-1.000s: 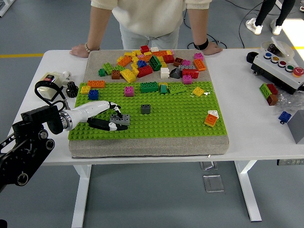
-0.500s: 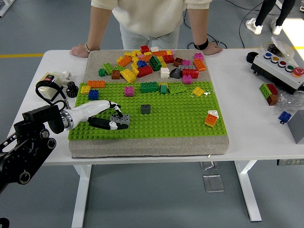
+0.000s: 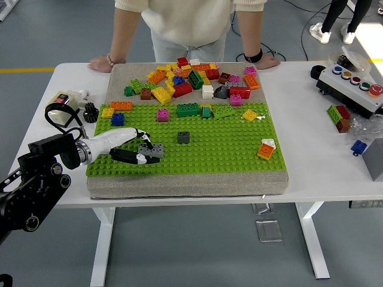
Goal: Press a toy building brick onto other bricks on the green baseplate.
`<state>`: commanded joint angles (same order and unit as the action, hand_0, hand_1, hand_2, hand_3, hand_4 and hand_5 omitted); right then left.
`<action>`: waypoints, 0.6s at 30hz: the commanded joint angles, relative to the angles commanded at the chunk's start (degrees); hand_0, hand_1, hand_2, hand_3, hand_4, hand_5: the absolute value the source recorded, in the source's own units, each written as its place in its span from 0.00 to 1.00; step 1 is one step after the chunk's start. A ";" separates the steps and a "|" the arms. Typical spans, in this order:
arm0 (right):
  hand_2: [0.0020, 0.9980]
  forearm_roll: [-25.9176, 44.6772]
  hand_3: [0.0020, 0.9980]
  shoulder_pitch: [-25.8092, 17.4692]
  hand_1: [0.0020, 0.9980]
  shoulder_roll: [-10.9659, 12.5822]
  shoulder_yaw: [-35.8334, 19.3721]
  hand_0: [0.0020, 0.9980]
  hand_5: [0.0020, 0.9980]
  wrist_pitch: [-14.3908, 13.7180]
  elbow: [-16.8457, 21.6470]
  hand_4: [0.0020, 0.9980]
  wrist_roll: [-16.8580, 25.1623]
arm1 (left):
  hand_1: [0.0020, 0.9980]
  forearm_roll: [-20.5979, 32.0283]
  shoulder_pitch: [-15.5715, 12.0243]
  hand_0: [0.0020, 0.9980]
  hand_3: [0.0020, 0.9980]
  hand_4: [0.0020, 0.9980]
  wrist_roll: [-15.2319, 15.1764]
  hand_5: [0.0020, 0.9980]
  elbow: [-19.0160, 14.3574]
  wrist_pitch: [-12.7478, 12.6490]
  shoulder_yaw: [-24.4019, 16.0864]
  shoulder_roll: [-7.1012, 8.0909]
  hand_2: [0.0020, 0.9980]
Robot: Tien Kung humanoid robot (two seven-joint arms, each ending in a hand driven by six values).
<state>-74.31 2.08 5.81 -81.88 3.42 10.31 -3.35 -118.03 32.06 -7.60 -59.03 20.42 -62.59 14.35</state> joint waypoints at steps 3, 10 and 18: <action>0.73 -0.01 0.70 -0.01 0.69 0.01 -0.02 0.76 0.50 0.00 0.00 0.98 -0.01 | 0.96 -0.05 -0.09 1.00 0.67 1.00 -0.01 0.80 0.19 -0.01 0.09 -0.06 0.93; 0.73 0.00 0.70 0.00 0.69 0.04 -0.13 0.76 0.50 0.01 0.00 0.98 -0.03 | 0.96 -0.22 -0.28 1.00 0.66 1.00 0.00 0.79 0.24 0.23 0.25 -0.15 0.92; 0.73 0.02 0.70 0.01 0.69 0.02 -0.14 0.76 0.50 0.00 0.00 0.98 -0.01 | 0.95 -0.26 -0.43 1.00 0.66 1.00 -0.01 0.79 0.04 0.27 0.23 -0.11 0.92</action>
<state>-74.28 2.09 5.83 -82.02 3.41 10.31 -3.37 -118.30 31.64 -7.62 -58.99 20.68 -62.36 14.24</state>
